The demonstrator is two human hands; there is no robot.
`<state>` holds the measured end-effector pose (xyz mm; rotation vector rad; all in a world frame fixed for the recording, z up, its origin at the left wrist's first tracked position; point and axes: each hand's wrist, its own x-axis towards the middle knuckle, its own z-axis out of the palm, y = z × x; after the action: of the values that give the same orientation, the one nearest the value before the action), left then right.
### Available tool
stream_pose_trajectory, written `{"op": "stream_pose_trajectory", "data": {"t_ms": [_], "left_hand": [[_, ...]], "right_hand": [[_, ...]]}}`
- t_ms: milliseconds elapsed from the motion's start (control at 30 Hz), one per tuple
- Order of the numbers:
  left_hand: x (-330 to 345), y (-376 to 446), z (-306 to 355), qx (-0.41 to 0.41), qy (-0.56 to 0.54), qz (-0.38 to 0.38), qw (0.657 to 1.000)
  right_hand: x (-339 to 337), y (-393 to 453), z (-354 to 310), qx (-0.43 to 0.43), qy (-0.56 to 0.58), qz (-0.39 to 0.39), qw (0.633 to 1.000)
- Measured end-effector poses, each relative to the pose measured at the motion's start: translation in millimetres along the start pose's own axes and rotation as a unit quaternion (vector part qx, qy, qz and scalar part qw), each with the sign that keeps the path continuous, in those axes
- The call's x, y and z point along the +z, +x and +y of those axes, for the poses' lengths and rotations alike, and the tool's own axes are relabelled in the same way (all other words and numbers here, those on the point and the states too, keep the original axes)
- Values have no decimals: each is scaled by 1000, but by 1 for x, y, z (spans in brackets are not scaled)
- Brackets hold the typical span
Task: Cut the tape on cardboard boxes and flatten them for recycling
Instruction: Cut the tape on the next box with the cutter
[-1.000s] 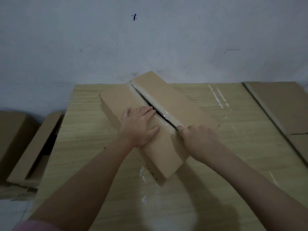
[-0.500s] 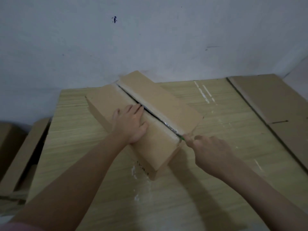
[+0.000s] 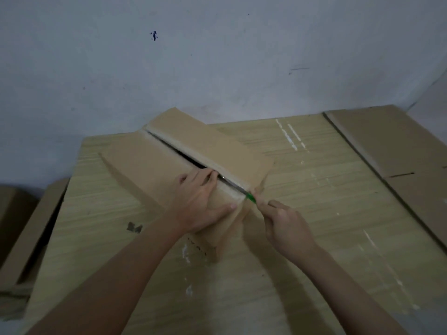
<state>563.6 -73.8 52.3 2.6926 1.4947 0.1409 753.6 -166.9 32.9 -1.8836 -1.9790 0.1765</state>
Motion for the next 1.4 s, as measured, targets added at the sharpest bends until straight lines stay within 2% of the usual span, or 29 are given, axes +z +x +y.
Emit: {"op": "stream_pose_trajectory", "data": {"t_ms": [133, 233, 300, 367, 500, 667, 767, 967, 1133, 1300, 1400], "left_hand": [[8, -6, -4, -74, -12, 14, 997], [10, -6, -3, -90, -24, 28, 995], [9, -3, -2, -94, -23, 31, 995], [9, 0, -1, -104, -18, 33, 994], [11, 6, 3, -121, -28, 52, 991], [12, 6, 3, -125, -45, 73, 988], [12, 6, 3, -127, -45, 72, 988], [13, 8, 5, -131, -39, 76, 988], [13, 9, 6, -132, -38, 86, 987], [13, 9, 6, -132, -37, 81, 987], [12, 8, 6, -130, -36, 79, 988]], "right_hand": [[13, 9, -9, 17, 28, 19, 999], [16, 2, -10, 22, 107, 68, 992], [16, 0, -12, 124, 236, 101, 958], [19, 4, -17, 238, 371, 84, 894], [27, 16, -21, 270, 471, 42, 839], [31, 27, -23, 288, 513, 46, 807], [30, 27, -22, 294, 499, 41, 814], [18, 33, -18, 281, 434, 15, 856], [1, 30, -29, 238, 319, 34, 917], [4, 25, -35, 229, 279, 35, 932], [4, 20, -38, 244, 294, 28, 924]]}}
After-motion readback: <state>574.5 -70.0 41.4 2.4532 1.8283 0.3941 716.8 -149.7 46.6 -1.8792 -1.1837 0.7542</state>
